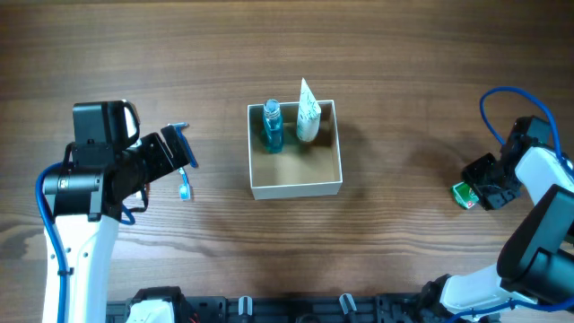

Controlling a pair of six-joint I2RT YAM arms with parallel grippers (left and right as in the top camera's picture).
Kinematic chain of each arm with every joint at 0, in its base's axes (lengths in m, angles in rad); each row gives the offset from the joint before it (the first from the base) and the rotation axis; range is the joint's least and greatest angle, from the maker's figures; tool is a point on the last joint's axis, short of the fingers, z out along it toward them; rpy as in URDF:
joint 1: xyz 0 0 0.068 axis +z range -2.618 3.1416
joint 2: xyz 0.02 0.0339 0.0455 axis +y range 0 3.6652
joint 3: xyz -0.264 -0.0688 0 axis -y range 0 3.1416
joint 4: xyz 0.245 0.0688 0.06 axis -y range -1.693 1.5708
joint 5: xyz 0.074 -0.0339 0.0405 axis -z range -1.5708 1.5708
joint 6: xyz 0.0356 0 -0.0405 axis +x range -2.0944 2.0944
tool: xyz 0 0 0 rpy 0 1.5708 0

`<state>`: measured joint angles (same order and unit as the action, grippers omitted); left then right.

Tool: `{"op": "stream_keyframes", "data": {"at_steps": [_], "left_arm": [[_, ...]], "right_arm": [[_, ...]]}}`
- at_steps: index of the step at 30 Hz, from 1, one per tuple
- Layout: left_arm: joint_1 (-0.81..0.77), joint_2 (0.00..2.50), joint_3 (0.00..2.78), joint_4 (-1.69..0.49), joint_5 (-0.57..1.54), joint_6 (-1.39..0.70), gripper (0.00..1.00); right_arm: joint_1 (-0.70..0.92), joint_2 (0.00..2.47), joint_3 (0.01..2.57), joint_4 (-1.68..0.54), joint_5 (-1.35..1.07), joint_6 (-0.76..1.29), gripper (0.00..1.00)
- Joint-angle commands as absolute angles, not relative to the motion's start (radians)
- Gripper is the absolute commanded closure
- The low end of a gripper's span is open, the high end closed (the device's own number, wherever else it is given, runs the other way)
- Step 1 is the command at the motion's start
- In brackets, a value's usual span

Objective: Pack container
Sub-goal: 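Grasp the green Dettol soap box with the right gripper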

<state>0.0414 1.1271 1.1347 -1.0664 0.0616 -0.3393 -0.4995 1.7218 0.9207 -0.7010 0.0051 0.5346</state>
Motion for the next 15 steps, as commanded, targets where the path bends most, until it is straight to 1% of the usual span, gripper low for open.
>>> {"op": "stream_keyframes", "data": {"at_steps": [1, 3, 8, 10, 15], "left_arm": [[0.048, 1.129, 1.152, -1.067, 0.070, -0.346, 0.00], [0.048, 1.129, 1.152, -1.067, 0.070, -0.345, 0.00], [0.048, 1.129, 1.152, -1.066, 0.070, -0.345, 0.00], [0.048, 1.129, 1.152, -1.066, 0.070, -0.346, 0.00], [0.048, 1.129, 1.152, -1.066, 0.070, -0.346, 0.00]], "right_arm": [[-0.498, 1.699, 0.952, -0.736, -0.160, 0.473, 0.96], [-0.490, 1.656, 0.985, -0.764, -0.167, 0.463, 0.96], [-0.427, 1.502, 1.090, -0.822, -0.170, 0.347, 0.96], [-0.380, 1.430, 1.141, -0.830, -0.221, 0.252, 0.96], [-0.233, 1.302, 1.238, -0.872, -0.249, 0.097, 0.96]]}}
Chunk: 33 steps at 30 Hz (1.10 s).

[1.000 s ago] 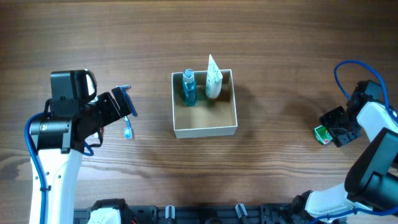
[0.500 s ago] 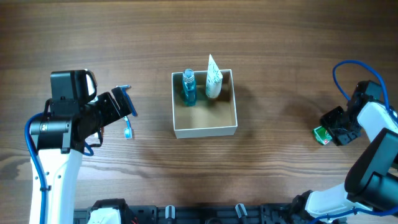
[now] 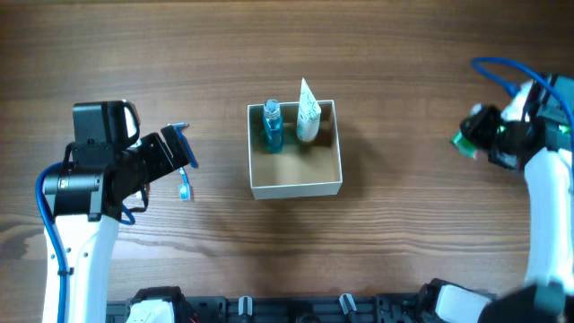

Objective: Pack container
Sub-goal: 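Grasp the green Dettol soap box with the right gripper, then carry the Dettol soap left and lower it into the box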

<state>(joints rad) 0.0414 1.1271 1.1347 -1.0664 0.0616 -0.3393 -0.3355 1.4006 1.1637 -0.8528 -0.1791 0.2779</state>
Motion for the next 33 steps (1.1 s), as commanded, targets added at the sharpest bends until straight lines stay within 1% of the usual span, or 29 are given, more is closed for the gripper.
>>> {"op": "stream_keyframes", "data": {"at_steps": [1, 6, 8, 15, 18, 24, 33], "left_arm": [[0.048, 1.129, 1.152, -1.066, 0.070, -0.346, 0.00], [0.048, 1.129, 1.152, -1.065, 0.070, -0.346, 0.00], [0.048, 1.129, 1.152, -1.066, 0.070, -0.346, 0.00], [0.048, 1.129, 1.152, -1.067, 0.070, -0.346, 0.00], [0.048, 1.129, 1.152, -1.067, 0.070, -0.346, 0.00], [0.048, 1.129, 1.152, -1.066, 0.070, -0.346, 0.00], [0.048, 1.129, 1.152, -1.067, 0.070, -0.345, 0.00]], "right_arm": [[-0.194, 1.279, 1.248, -0.872, -0.260, 0.049, 0.96], [0.028, 1.194, 1.261, -0.873, -0.258, -0.219, 0.96], [0.154, 1.184, 1.261, -0.873, -0.224, -0.342, 0.96], [0.408, 1.230, 1.258, -0.883, -0.198, -0.563, 0.96], [0.493, 1.271, 1.258, -0.889, -0.143, -0.609, 0.96], [0.580, 1.380, 1.258, -0.881, -0.104, -0.629, 0.96], [0.585, 1.547, 1.257, -0.881, -0.104, -0.620, 0.96]]}}
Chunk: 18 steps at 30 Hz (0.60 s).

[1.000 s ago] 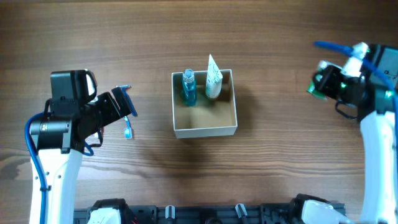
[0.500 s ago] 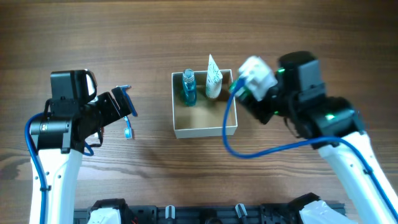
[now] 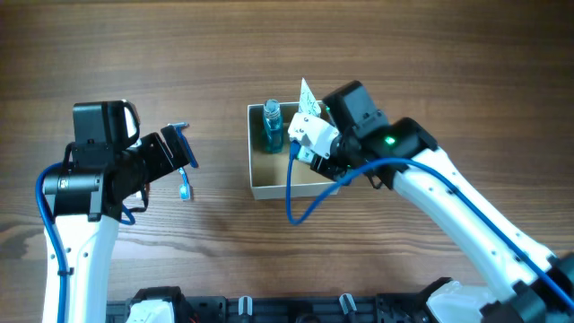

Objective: Pack container
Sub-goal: 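Carry the Dettol soap left and lower it into the box, then release the soap and retract the right gripper to the right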

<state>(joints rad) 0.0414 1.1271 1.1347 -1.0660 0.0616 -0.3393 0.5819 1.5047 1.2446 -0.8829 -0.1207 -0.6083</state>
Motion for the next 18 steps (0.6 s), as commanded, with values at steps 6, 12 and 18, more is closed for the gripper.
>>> {"op": "stream_keyframes", "data": {"at_steps": [6, 12, 18], "left_arm": [[0.048, 1.129, 1.152, -1.067, 0.070, -0.346, 0.00], [0.048, 1.129, 1.152, -1.067, 0.070, -0.346, 0.00], [0.048, 1.129, 1.152, -1.067, 0.070, -0.346, 0.00]], "right_arm": [[0.585, 1.591, 1.256, -0.872, -0.104, -0.607, 0.91], [0.585, 1.604, 1.256, -0.876, -0.104, -0.599, 0.67], [0.585, 1.605, 1.256, -0.875, -0.105, -0.598, 0.55]]}}
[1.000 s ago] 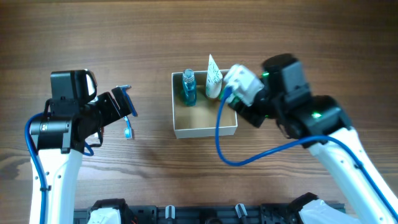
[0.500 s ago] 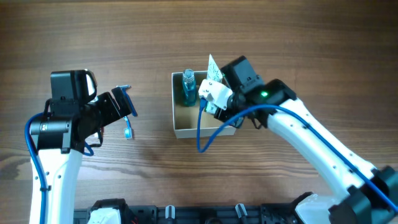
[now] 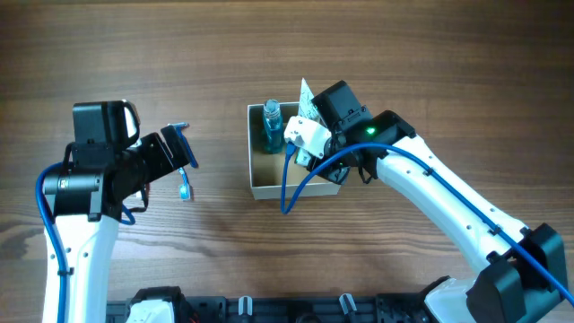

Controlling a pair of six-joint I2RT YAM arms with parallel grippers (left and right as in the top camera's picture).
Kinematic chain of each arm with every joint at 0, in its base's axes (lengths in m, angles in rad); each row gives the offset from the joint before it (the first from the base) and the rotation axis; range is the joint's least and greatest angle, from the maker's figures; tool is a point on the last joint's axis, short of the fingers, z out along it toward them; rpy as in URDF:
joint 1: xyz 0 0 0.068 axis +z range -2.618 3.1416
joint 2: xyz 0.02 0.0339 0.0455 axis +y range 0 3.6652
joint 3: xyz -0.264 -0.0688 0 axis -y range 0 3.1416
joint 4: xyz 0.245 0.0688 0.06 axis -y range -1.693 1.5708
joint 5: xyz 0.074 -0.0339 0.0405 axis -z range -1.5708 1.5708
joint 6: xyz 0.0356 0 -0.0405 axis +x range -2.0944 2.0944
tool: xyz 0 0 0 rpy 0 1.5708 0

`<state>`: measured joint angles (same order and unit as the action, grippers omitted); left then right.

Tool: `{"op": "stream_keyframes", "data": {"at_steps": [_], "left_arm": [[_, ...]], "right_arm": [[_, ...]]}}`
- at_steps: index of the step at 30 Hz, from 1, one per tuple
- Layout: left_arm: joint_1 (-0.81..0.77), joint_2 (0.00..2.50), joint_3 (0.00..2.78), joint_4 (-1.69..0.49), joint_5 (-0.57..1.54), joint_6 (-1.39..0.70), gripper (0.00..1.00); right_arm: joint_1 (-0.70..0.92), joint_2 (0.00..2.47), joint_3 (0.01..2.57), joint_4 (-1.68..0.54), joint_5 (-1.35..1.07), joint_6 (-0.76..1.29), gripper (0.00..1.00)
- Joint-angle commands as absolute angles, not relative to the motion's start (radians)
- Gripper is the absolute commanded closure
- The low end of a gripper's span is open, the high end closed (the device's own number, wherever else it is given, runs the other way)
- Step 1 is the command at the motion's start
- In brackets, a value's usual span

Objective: Pack container
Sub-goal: 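Release the soap and retract the right gripper to the right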

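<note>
The white open box (image 3: 296,189) stands mid-table in the overhead view. A blue bottle (image 3: 272,126) and a white tube (image 3: 306,96) stand along its far wall. My right gripper (image 3: 316,159) reaches down into the box's right half; its wrist hides the fingers and anything they hold. The small green item is hidden. My left gripper (image 3: 184,146) is open at the left, just above a blue toothbrush (image 3: 186,187) lying on the table.
The right arm's blue cable (image 3: 289,184) loops across the box's front wall. A black rail (image 3: 296,307) runs along the table's near edge.
My right wrist has shifted slightly up and left over the box, closer to the white tube. The left arm and toothbrush have not moved.
My right gripper was at the far right of the table, on a small green item. Then it held that item off the table. Later it was over the box, the green item hidden. It sits deeper over the box now. The left arm stayed still throughout.
</note>
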<state>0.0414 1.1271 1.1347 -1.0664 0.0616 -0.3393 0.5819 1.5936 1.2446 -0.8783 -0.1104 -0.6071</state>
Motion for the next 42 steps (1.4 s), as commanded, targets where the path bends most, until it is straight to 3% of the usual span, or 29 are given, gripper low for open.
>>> {"op": "stream_keyframes", "data": {"at_steps": [1, 9, 15, 17, 21, 29, 32, 35, 42], "left_arm": [[0.048, 1.129, 1.152, -1.067, 0.070, -0.346, 0.00], [0.048, 1.129, 1.152, -1.067, 0.070, -0.345, 0.00], [0.048, 1.129, 1.152, -1.067, 0.070, -0.346, 0.00], [0.048, 1.129, 1.152, -1.067, 0.070, -0.345, 0.00], [0.048, 1.129, 1.152, -1.067, 0.070, -0.345, 0.00], [0.048, 1.129, 1.152, -1.067, 0.070, -0.345, 0.00], [0.048, 1.129, 1.152, -1.067, 0.070, -0.345, 0.00], [0.048, 1.129, 1.152, -1.066, 0.070, -0.345, 0.00], [0.048, 1.129, 1.152, -1.072, 0.012, -0.345, 0.00]], "right_arm": [[0.585, 1.605, 1.256, -0.875, -0.105, -0.599, 0.52], [0.585, 1.605, 1.256, -0.875, -0.105, -0.599, 0.41], [0.585, 1.605, 1.256, -0.875, -0.105, -0.599, 0.39], [0.585, 1.605, 1.256, -0.875, -0.105, -0.599, 0.40], [0.585, 1.603, 1.257, -0.874, -0.103, -0.579, 0.57], [0.585, 1.460, 1.257, -0.879, 0.096, -0.270, 0.55], [0.562, 1.335, 1.257, -0.855, 0.206, -0.078, 0.47], [0.477, 1.231, 1.257, -0.838, 0.216, 0.078, 0.17], [0.115, 1.224, 1.254, -0.912, -0.026, 0.139, 0.09]]}}
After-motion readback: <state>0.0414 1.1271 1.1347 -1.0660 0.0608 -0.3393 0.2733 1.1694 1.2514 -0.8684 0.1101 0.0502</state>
